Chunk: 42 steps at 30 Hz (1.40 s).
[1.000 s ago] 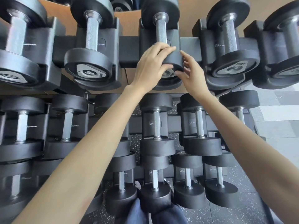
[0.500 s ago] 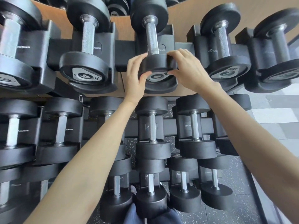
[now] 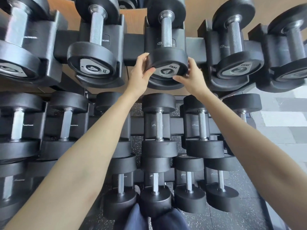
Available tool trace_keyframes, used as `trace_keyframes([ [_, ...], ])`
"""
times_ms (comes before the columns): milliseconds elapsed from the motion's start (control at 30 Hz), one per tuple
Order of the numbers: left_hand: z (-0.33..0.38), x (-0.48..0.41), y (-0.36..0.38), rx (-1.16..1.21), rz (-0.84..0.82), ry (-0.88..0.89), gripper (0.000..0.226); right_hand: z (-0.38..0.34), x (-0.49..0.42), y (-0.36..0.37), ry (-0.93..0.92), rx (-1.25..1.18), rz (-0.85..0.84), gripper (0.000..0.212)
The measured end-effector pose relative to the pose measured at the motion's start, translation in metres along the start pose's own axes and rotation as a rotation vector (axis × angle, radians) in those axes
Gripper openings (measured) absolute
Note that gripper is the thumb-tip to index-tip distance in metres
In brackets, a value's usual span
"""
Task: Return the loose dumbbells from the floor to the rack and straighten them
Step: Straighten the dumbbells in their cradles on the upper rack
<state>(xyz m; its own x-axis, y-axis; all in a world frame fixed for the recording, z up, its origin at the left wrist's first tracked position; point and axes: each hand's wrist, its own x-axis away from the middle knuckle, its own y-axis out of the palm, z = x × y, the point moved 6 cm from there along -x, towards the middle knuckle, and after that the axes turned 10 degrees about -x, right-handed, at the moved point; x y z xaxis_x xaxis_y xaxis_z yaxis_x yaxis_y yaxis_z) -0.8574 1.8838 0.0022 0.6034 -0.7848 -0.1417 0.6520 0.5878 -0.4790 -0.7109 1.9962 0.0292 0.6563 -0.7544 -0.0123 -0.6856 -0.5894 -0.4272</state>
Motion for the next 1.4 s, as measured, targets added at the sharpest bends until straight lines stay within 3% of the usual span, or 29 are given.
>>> trace_keyframes([
  [100, 0.005, -0.005, -0.007, -0.095, -0.076, 0.024, 0.050, 0.007, -0.003, -0.001, -0.004, 0.018, 0.045, 0.051],
  [233, 0.029, -0.008, -0.015, -0.235, -0.033, 0.193, 0.057, 0.006, -0.009, -0.004, -0.030, 0.101, 0.011, 0.045],
  [433, 0.008, -0.004, -0.015, -0.123, 0.061, 0.074, 0.053, -0.009, -0.014, -0.008, -0.155, 0.346, -0.016, 0.043],
  [633, 0.002, 0.001, -0.002, -0.029, 0.112, 0.011, 0.053, -0.020, -0.015, -0.014, -0.220, 0.532, -0.010, 0.056],
  [767, 0.002, -0.001, 0.001, -0.067, 0.061, 0.000, 0.052, -0.027, -0.012, -0.017, -0.232, 0.659, -0.014, 0.058],
  [1033, 0.016, -0.008, -0.004, -0.259, -0.003, 0.080, 0.050, -0.013, -0.004, -0.018, -0.136, 0.368, 0.042, 0.060],
  [1233, 0.009, -0.001, -0.007, -0.297, 0.000, 0.011, 0.053, -0.023, -0.001, -0.012, -0.179, 0.390, 0.015, 0.060],
  [1400, 0.011, 0.012, -0.017, -0.446, -0.023, 0.044, 0.045, -0.023, 0.014, -0.007, -0.123, 0.478, -0.034, 0.084],
])
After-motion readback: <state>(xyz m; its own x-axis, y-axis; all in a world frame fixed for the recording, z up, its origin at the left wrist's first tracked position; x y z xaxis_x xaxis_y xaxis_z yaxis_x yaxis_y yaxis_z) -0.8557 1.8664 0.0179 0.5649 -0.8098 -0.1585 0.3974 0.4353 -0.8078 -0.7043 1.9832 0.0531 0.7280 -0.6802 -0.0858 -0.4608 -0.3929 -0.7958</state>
